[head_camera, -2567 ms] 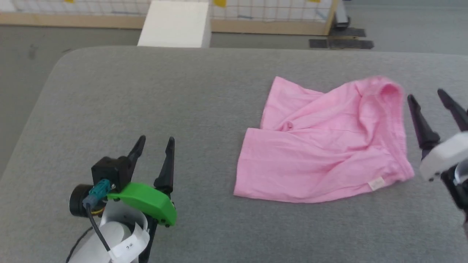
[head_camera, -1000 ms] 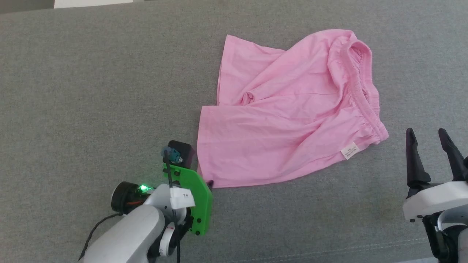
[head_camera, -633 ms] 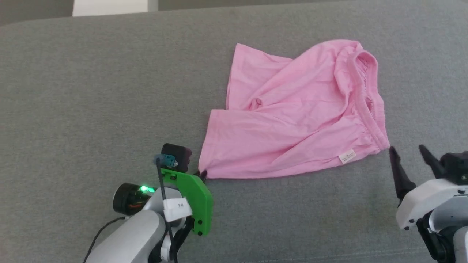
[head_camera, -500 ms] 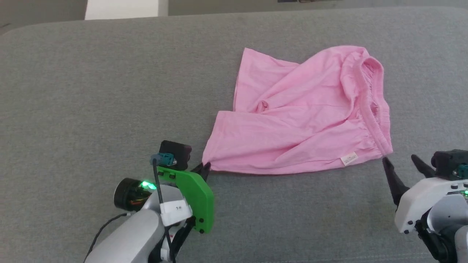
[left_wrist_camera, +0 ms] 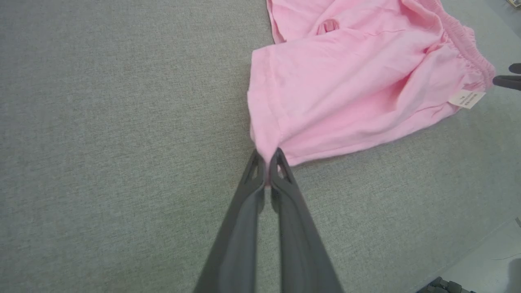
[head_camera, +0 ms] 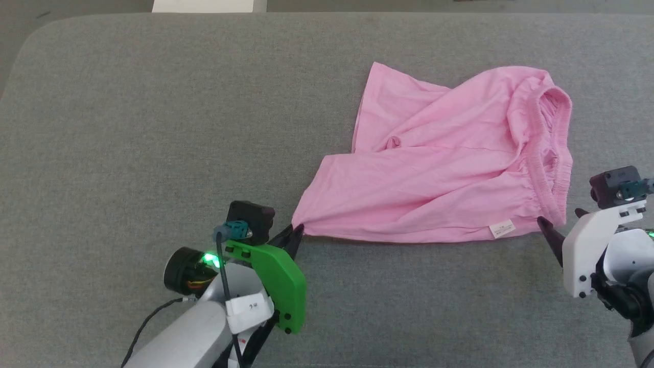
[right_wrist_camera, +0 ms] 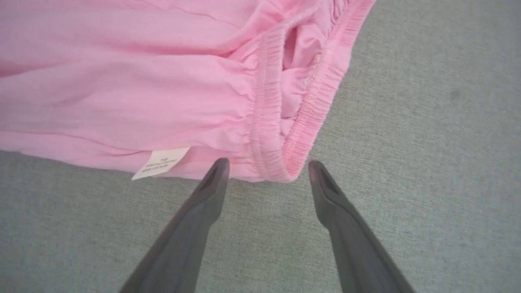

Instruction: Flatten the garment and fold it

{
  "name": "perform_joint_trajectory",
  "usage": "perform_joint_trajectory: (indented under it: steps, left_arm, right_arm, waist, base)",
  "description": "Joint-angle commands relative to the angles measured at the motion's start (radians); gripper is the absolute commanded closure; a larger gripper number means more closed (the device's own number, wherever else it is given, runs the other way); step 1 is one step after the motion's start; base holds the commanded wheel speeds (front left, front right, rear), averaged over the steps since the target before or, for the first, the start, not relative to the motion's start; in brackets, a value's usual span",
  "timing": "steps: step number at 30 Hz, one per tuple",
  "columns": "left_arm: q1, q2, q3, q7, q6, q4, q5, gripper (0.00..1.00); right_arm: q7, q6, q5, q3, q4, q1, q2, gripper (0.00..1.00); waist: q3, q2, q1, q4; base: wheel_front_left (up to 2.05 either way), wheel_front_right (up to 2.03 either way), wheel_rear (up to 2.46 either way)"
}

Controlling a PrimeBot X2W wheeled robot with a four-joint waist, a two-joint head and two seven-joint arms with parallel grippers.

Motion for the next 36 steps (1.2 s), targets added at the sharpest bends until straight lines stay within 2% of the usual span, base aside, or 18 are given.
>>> perform_joint_trajectory:
  steps: [1, 12, 13, 14, 15, 24, 30, 36]
  left_arm:
    - [0.004, 0.005, -0.001, -0.006, 0.000, -0.004, 0.007, 1.00]
    - [-0.001, 0.003, -0.011, -0.010, -0.008, 0.001, 0.008, 1.00]
    - [-0.001, 0.003, -0.011, -0.011, -0.008, 0.003, 0.007, 1.00]
    - [-0.001, 0.004, -0.011, -0.012, -0.009, 0.005, 0.007, 1.00]
    - [-0.001, 0.004, -0.011, -0.013, -0.010, 0.008, 0.006, 1.00]
    - [0.016, 0.021, 0.008, -0.032, -0.007, 0.020, -0.010, 1.00]
    - [-0.001, 0.064, 0.070, -0.037, -0.011, -0.043, -0.042, 1.00]
    - [-0.097, 0.126, 0.153, -0.002, -0.036, -0.121, -0.076, 1.00]
  right_arm:
    - [0.002, -0.002, 0.012, 0.009, 0.016, -0.027, -0.014, 0.00]
    - [-0.028, -0.002, 0.087, 0.145, 0.077, -0.073, -0.098, 0.00]
    - [-0.031, -0.002, 0.097, 0.158, 0.080, -0.073, -0.105, 0.15]
    - [-0.036, -0.002, 0.103, 0.167, 0.082, -0.074, -0.110, 0.64]
    - [-0.047, -0.002, 0.110, 0.177, 0.082, -0.075, -0.118, 1.00]
    - [-0.176, -0.002, 0.176, 0.224, 0.057, -0.066, -0.174, 1.00]
    - [-0.260, -0.002, 0.285, 0.207, -0.052, -0.059, -0.216, 1.00]
    - [-0.310, -0.002, 0.390, 0.190, -0.163, -0.105, -0.269, 1.00]
  waist:
    - [0.011, 0.0000, 0.0000, 0.010]
    - [0.036, 0.0000, 0.0000, 0.030]
    - [0.036, 0.0000, 0.0000, 0.030]
    - [0.036, 0.0000, 0.0000, 0.030]
    - [0.035, 0.0000, 0.0000, 0.029]
    - [-0.030, 0.0000, 0.0000, 0.013]
    - [-0.105, 0.0000, 0.0000, 0.001]
    - [-0.162, 0.0000, 0.0000, -0.009]
  base:
    - [0.00, 0.00, 0.00]
    - [0.00, 0.00, 0.00]
    - [0.00, 0.00, 0.00]
    - [0.00, 0.00, 0.00]
    - [0.00, 0.00, 0.00]
    - [0.00, 0.00, 0.00]
    - [0.00, 0.00, 0.00]
    - [0.00, 0.00, 0.00]
